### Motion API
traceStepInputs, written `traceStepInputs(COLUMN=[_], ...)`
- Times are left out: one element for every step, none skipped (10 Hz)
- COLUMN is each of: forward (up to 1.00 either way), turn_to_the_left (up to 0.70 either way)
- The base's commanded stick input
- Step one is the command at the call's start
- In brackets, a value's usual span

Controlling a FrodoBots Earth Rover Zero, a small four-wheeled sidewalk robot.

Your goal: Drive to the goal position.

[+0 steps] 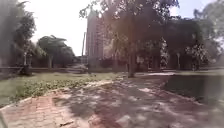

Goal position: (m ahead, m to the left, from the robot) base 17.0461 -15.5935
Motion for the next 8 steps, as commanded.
traceStepInputs(forward=[0.70,0.70,0.70,0.70,0.70,0.70,0.70,0.70], turn_to_the_left=[0.00,0.00,0.00,0.00,0.00,-0.06,-0.35,-0.35])
